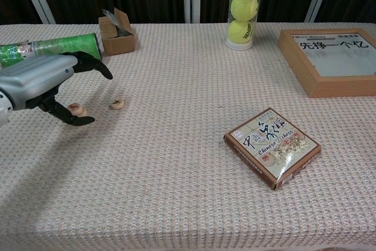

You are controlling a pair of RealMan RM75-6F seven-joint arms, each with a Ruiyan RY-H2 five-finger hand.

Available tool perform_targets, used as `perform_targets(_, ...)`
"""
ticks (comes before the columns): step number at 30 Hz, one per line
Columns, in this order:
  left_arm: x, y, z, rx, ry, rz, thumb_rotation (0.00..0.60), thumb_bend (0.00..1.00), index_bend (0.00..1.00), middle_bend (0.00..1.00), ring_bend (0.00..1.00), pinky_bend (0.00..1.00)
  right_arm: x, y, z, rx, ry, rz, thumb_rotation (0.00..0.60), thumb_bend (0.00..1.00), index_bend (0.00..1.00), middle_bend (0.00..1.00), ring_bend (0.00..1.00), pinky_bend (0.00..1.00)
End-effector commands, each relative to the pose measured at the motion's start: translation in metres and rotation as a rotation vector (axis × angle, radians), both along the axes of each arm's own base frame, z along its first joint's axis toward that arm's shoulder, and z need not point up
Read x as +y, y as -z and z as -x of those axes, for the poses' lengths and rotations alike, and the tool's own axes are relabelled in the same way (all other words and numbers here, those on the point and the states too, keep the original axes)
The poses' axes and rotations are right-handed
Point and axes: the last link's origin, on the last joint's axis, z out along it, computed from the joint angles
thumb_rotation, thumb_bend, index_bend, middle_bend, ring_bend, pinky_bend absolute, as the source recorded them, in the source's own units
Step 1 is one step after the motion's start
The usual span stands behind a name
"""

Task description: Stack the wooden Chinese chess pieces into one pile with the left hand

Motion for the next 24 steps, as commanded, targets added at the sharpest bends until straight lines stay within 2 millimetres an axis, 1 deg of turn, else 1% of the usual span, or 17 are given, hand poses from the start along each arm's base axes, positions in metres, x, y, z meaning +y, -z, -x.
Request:
perform_targets(1, 0.0002, 0.0009, 0.0011, -0.004, -0.003, 0.002, 0.6, 0.19, 0.23, 0.13, 0.0, 0.0, 0.0001, 0.0011, -0.0004, 0.002, -0.001, -0.003, 0.6, 0.25, 0.0, 0.0, 0.0, 0.0)
perform_targets(24, 0.0062, -0.0025, 0.0083, 0.004, -0.016, 0.0, 0.6, 0.2, 0.24, 0.14, 0.0, 0.0, -0.0011, 0.0014, 0.0007, 0.005, 0.006, -0.003, 0.6, 0.25, 0.0, 0.0, 0.0, 0.0)
